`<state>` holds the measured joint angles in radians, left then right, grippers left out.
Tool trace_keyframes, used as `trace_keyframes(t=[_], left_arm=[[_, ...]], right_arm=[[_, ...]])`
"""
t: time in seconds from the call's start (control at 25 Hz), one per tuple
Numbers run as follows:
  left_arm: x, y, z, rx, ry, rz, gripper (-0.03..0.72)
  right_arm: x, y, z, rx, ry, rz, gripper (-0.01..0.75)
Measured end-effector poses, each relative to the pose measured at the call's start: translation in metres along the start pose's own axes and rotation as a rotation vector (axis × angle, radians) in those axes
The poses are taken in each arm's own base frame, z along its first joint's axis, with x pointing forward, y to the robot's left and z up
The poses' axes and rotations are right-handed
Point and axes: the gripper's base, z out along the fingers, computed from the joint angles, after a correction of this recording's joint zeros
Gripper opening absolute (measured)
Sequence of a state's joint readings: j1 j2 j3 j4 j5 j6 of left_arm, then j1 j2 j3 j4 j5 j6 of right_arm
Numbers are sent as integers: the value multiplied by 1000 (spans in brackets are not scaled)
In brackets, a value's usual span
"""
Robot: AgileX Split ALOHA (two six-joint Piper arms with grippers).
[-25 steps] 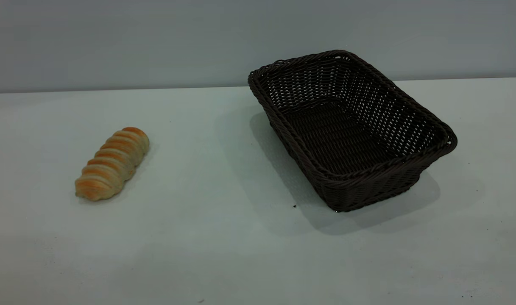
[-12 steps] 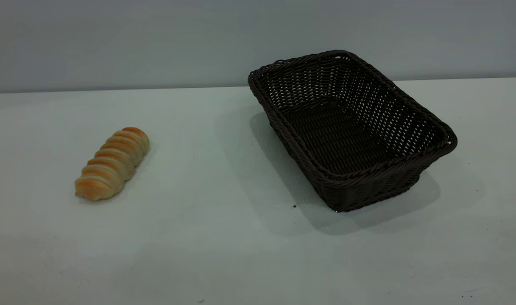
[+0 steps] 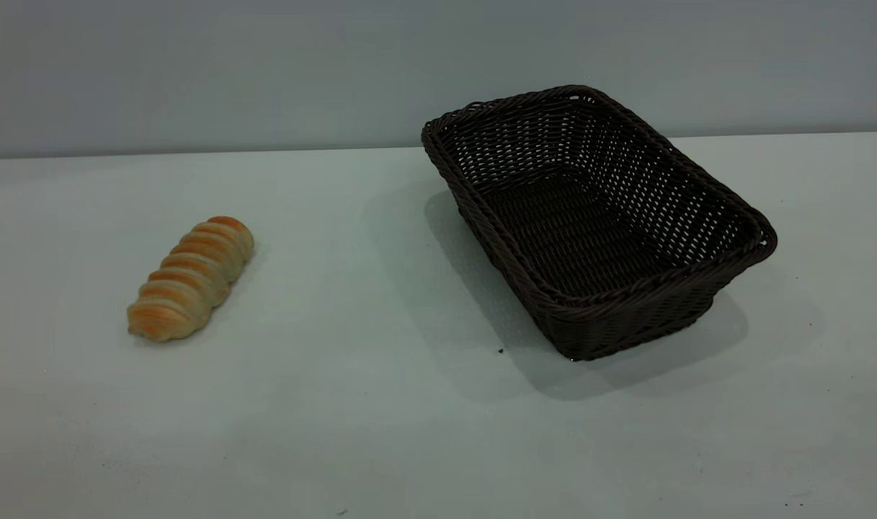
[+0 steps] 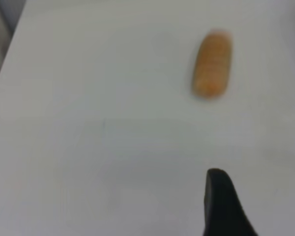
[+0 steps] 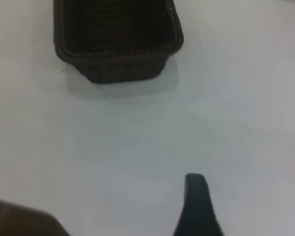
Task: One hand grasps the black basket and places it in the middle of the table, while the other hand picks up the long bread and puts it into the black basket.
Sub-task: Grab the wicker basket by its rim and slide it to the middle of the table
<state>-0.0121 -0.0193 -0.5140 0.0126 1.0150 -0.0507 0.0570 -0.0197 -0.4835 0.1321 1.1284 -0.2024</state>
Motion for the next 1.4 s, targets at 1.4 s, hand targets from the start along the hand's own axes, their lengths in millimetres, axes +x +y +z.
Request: trace_keyframes(t=[1.4], left_arm=[[-74, -9, 86, 36, 215, 3, 542]], right_arm=[[-100, 49, 270, -382, 583, 143, 566]])
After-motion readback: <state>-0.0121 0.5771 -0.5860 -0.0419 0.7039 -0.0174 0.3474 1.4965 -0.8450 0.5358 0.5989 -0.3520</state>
